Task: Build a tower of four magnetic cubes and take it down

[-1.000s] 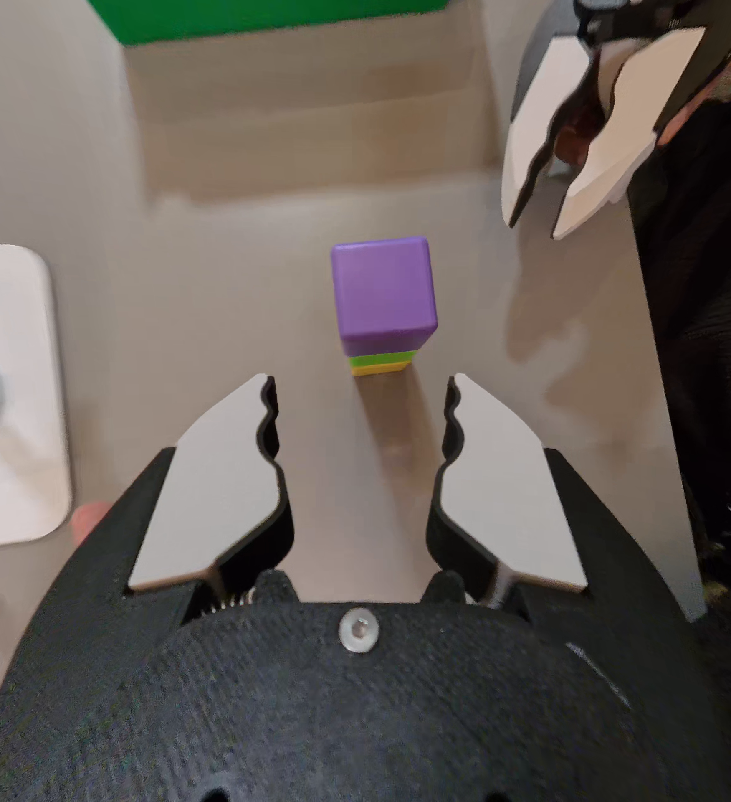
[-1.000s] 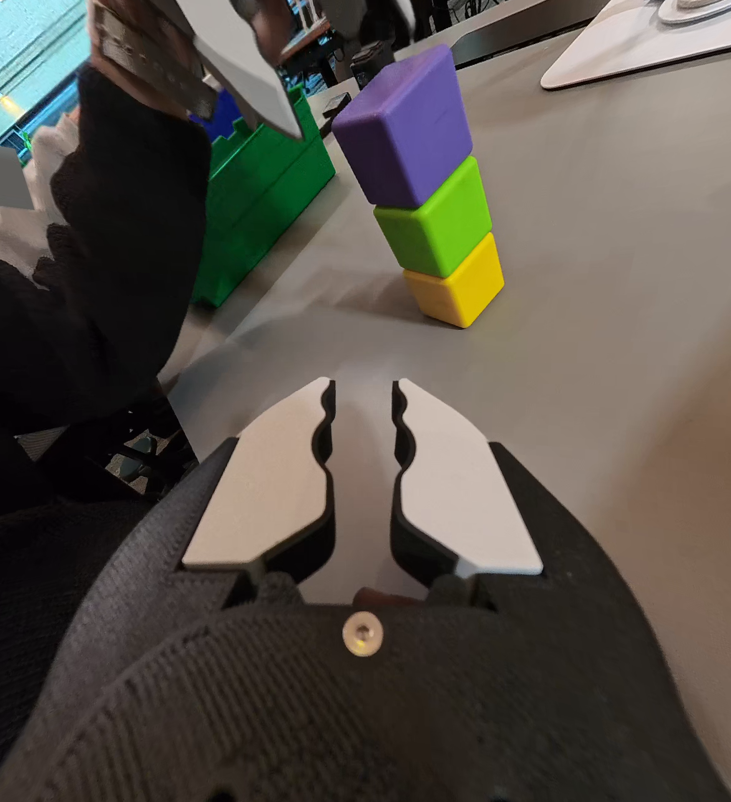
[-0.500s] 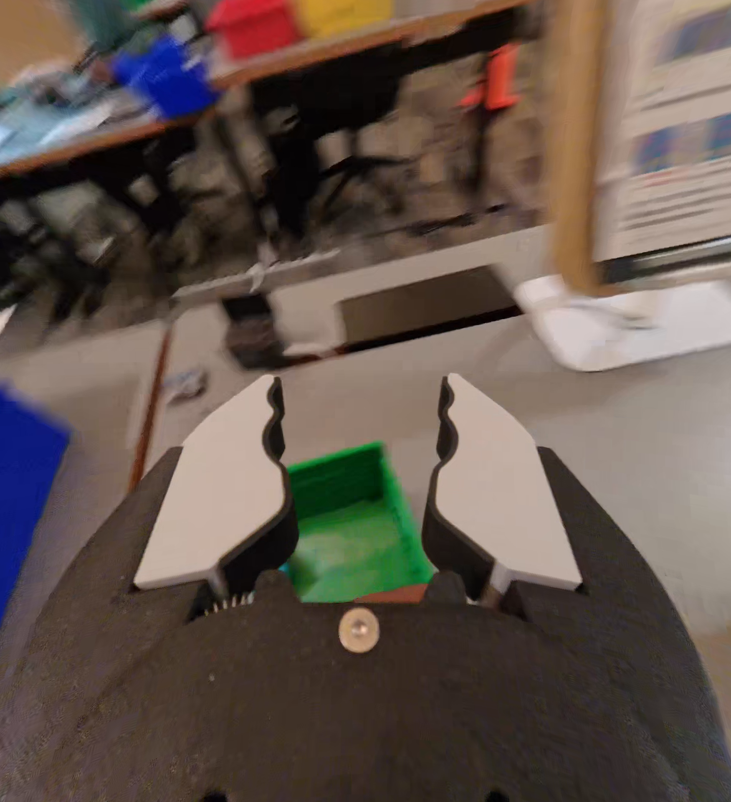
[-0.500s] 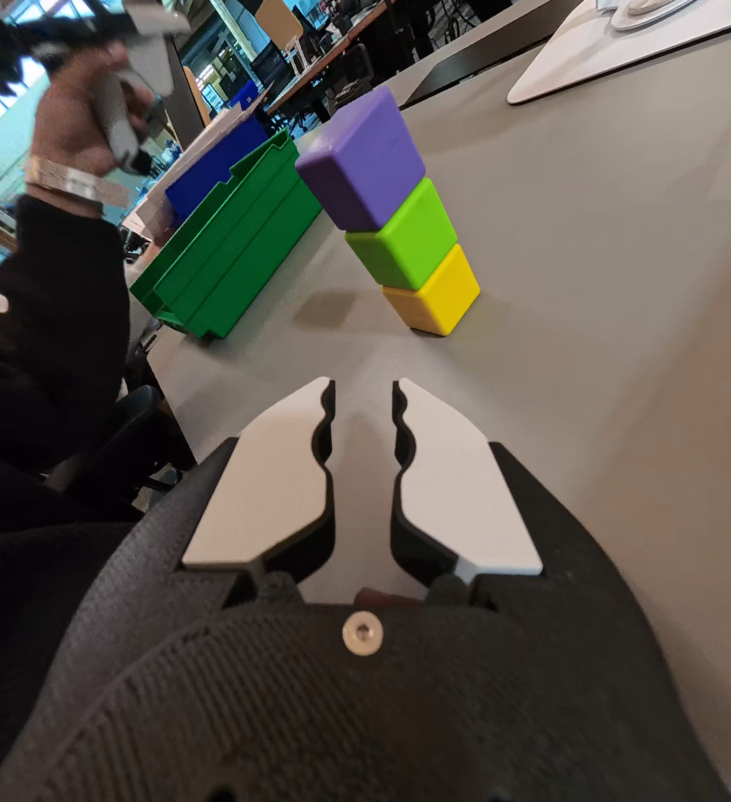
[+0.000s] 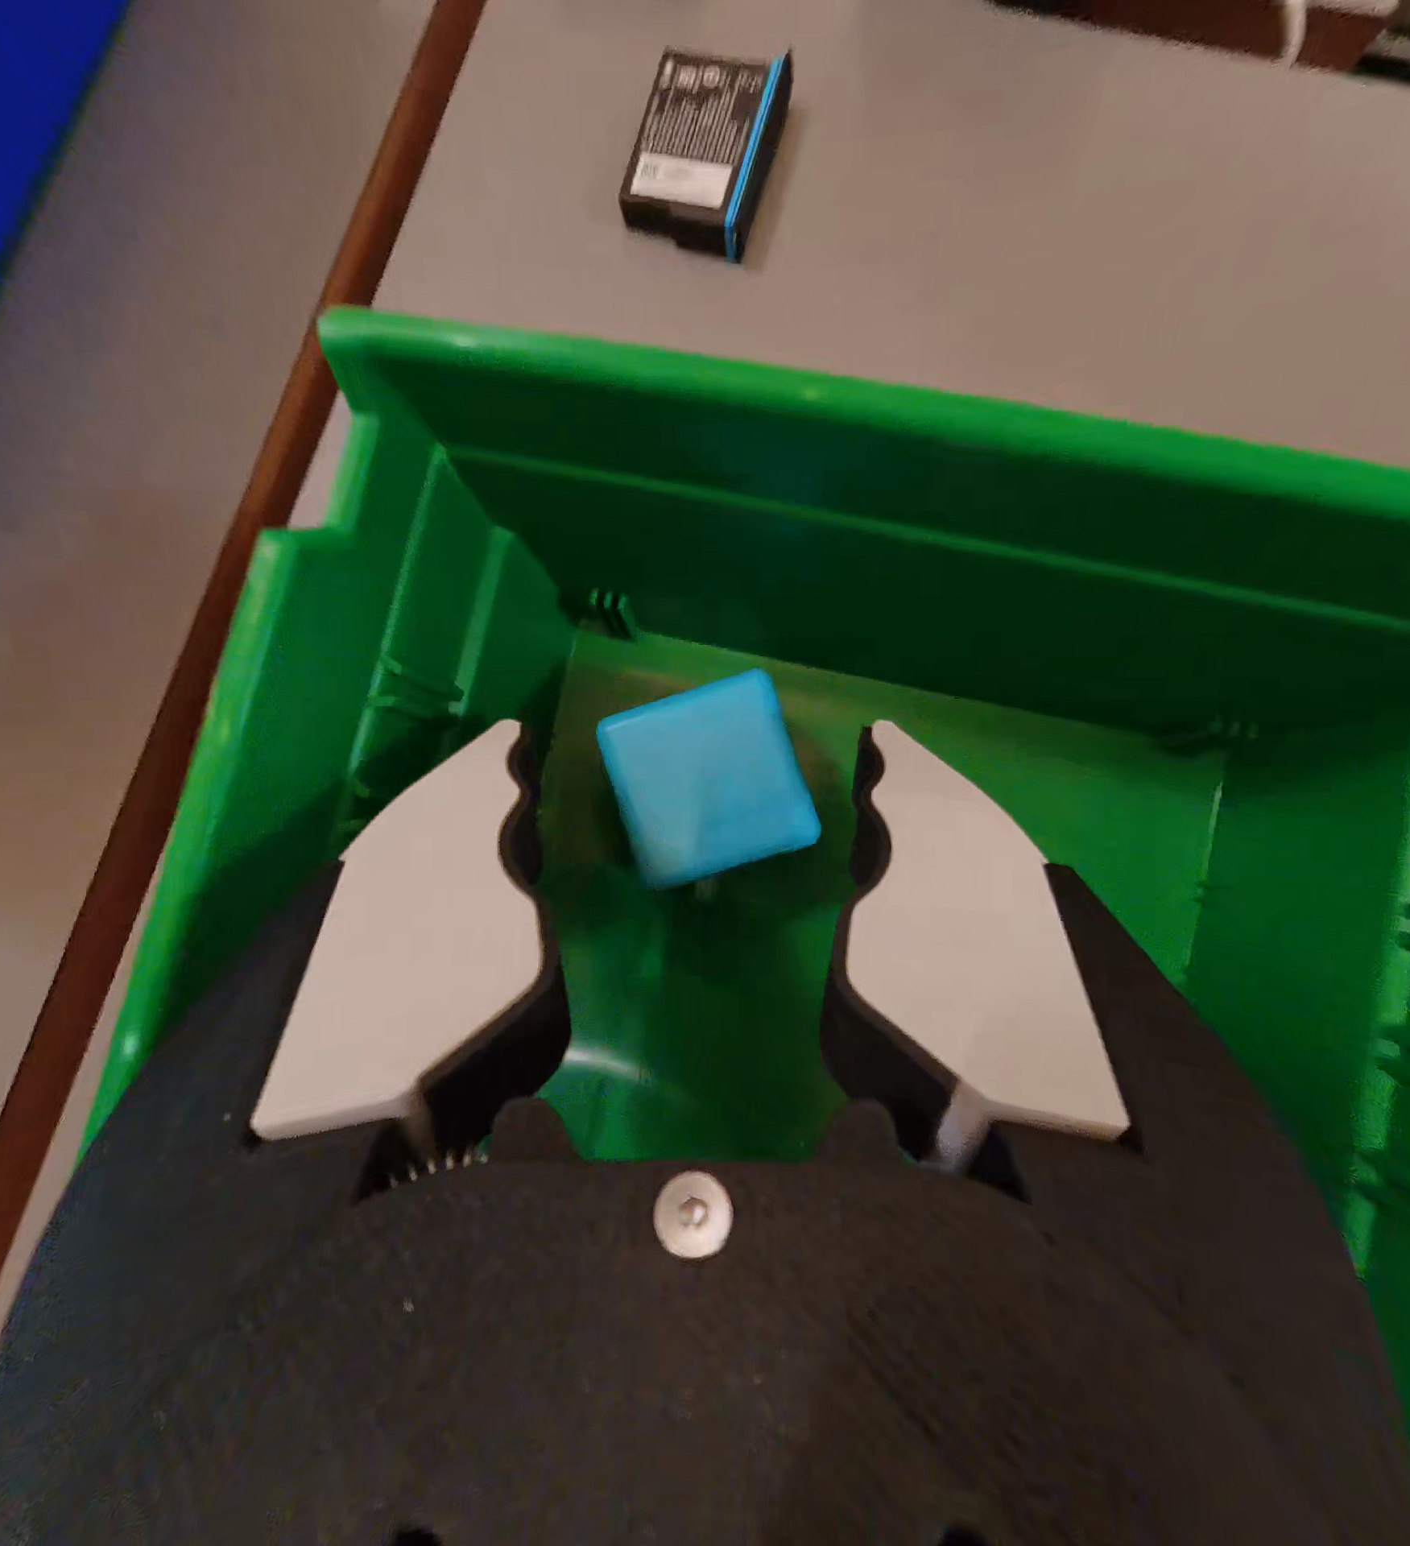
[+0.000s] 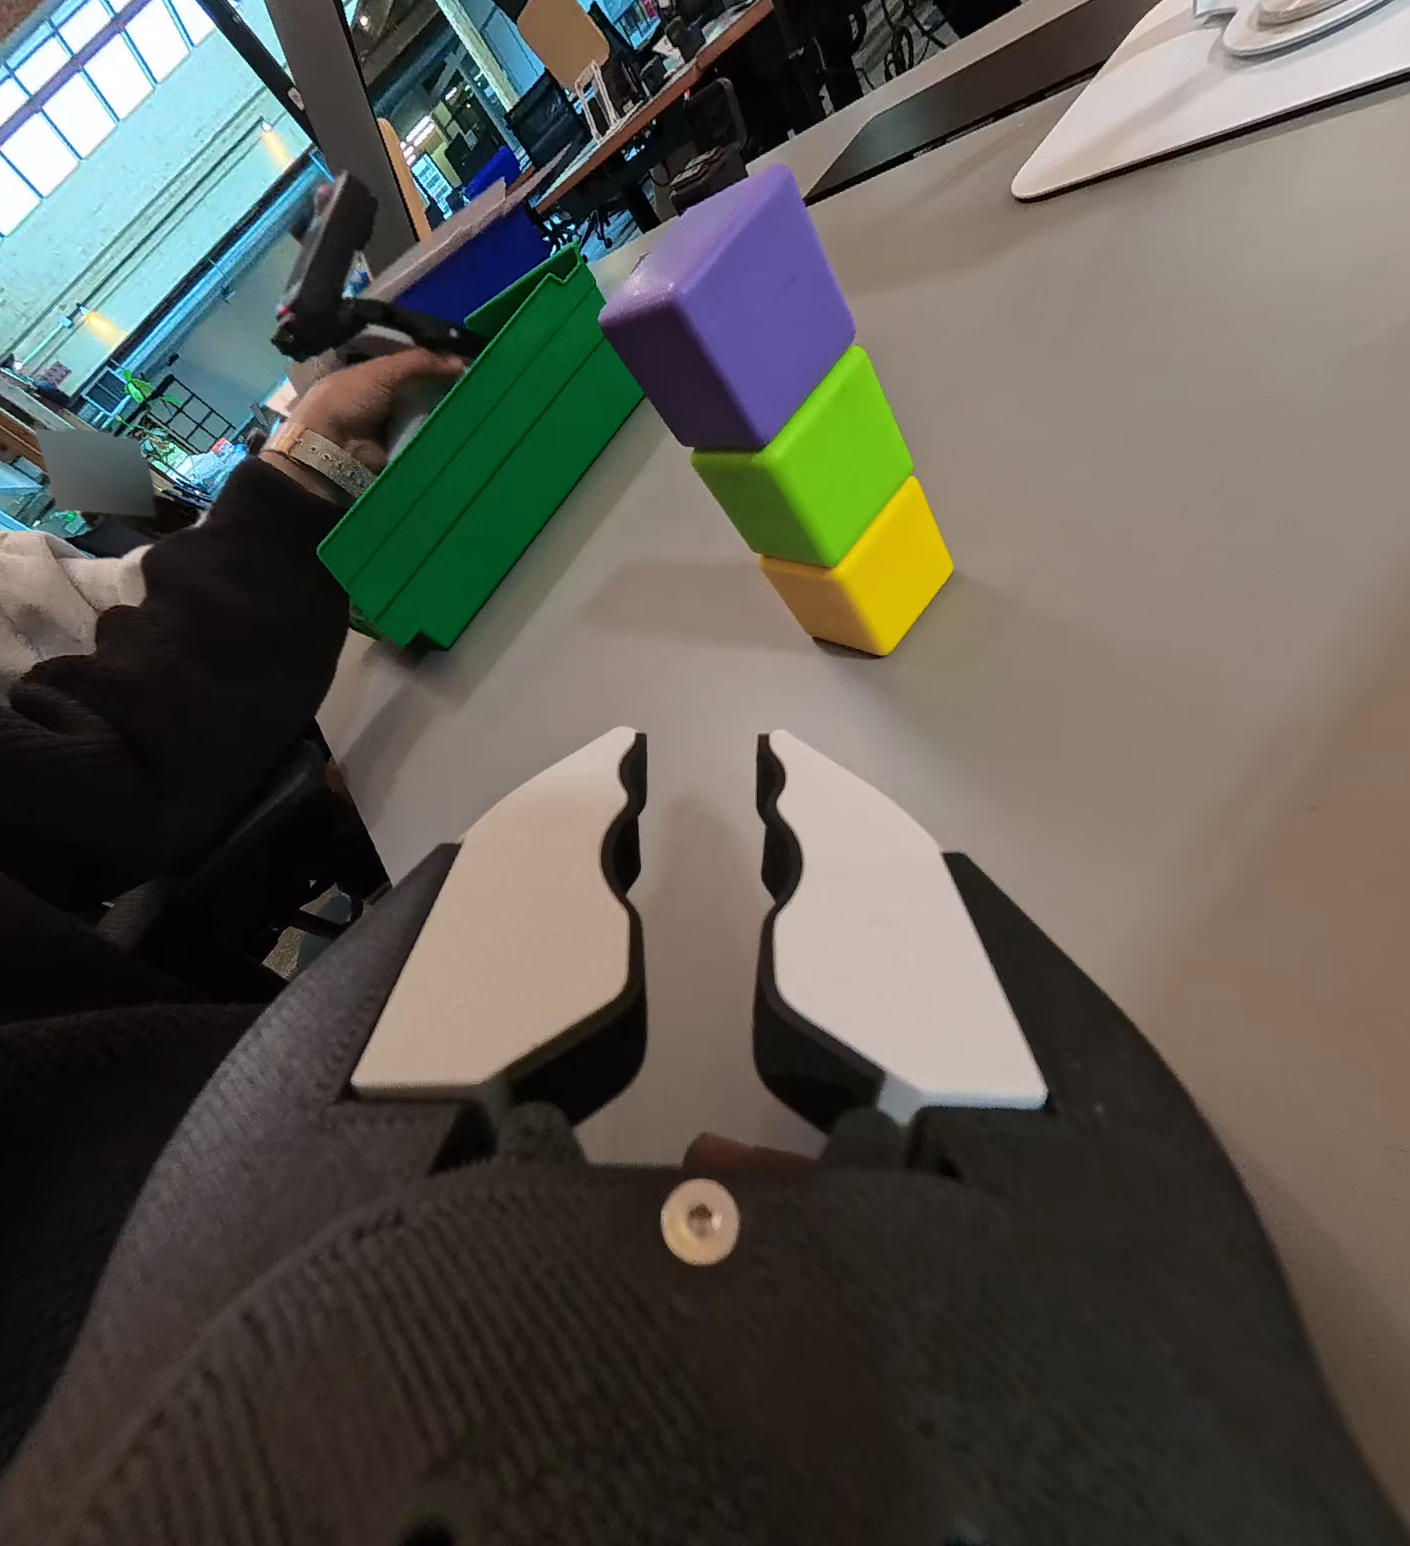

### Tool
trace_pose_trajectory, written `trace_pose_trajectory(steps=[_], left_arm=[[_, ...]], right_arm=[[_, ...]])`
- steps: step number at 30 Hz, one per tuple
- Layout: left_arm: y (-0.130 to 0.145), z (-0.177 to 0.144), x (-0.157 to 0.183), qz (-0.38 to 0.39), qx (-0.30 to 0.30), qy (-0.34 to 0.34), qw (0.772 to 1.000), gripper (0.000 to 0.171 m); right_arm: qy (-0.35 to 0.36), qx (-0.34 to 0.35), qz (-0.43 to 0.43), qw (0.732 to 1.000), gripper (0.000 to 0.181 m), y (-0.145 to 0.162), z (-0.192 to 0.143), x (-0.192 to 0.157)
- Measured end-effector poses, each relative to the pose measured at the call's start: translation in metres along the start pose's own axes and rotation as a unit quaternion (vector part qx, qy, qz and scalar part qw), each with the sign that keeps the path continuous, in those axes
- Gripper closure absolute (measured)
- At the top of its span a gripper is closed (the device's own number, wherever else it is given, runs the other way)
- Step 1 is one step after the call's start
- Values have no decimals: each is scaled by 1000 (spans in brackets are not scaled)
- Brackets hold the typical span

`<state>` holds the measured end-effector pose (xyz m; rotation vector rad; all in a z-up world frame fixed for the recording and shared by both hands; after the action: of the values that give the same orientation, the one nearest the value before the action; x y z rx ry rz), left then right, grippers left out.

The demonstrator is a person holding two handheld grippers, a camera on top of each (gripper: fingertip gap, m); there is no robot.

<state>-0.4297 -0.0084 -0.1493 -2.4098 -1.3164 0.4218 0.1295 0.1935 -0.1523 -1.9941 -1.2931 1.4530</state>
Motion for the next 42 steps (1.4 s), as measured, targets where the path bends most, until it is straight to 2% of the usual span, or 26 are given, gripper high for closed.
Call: trace_pose_trajectory(steps=[3, 4, 5, 7, 9, 12, 16, 20, 23, 25, 26, 28, 29, 30, 31, 34, 36, 40, 42], left_arm=[[9, 15, 3, -11, -32, 18, 999, 96], [11, 18, 3, -13, -36, 24, 999, 102], [11, 19, 3, -11, -30, 32, 999, 118], [7, 8, 7, 13, -1, 91, 996, 122], [-3, -15, 10, 19, 44, 141, 989, 122], [-19, -64, 18, 53, 114, 182, 975, 121], [-27, -149, 60, 163, 208, 208, 942, 121], [-3, -226, 141, 333, 262, 271, 865, 121], [28, -265, 207, 466, 281, 315, 778, 120], [50, -280, 249, 544, 267, 350, 714, 119], [63, -285, 270, 592, 255, 372, 668, 119], [94, -286, 302, 692, 233, 408, 548, 119], [104, -282, 315, 722, 233, 416, 502, 119], [111, -276, 327, 740, 233, 423, 469, 119], [117, -270, 338, 746, 223, 436, 452, 119], [127, -251, 361, 753, 182, 466, 427, 119], [124, -240, 368, 762, 165, 451, 435, 119], [122, -235, 372, 750, 149, 492, 417, 119], [118, -233, 375, 745, 146, 497, 420, 120]], right_arm=[[-2, 0, 1, 1000, 156, 0, 0, 0], [-3, 0, 1, 1000, 156, 0, 0, -1], [-4, 0, 1, 1000, 156, 0, 0, -1], [-4, 1, 0, 1000, 156, 0, 0, -1], [-4, 1, 0, 1000, 156, 0, 0, -1], [-5, 0, 2, 1000, 156, 0, 0, -1], [-5, -1, 1, 1000, 156, 0, 1, -2], [-2, -1, -1, 1000, 156, 1, 1, -1], [5, -1, -2, 1000, 156, 2, -2, 0], [9, 3, -4, 1000, 156, 2, -4, 0], [12, 4, -5, 1000, 156, 2, -5, 0], [13, 4, -10, 1000, 157, 3, -5, -2], [12, 4, -12, 1000, 157, 3, -5, -3], [10, 7, -15, 1000, 158, 2, -5, -5], [9, 10, -20, 1000, 159, 2, -5, -8], [18, 1, -38, 999, 159, 4, -3, -12], [25, -6, -48, 999, 159, 7, -2, -13], [39, -6, -48, 998, 159, 10, -6, -12], [47, -6, -43, 998, 159, 12, -9, -9]])
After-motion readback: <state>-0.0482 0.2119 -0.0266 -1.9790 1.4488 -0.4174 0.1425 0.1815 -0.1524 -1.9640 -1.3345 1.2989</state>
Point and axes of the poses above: each gripper's, where its closed fingertips meet, z out along the fingers, y out of its underside, x = y × z across the jaws, the point moved 6 cm from there along -z, back along the fingers, and after that the axes turned 11 degrees about -x, right-handed, at the moved point
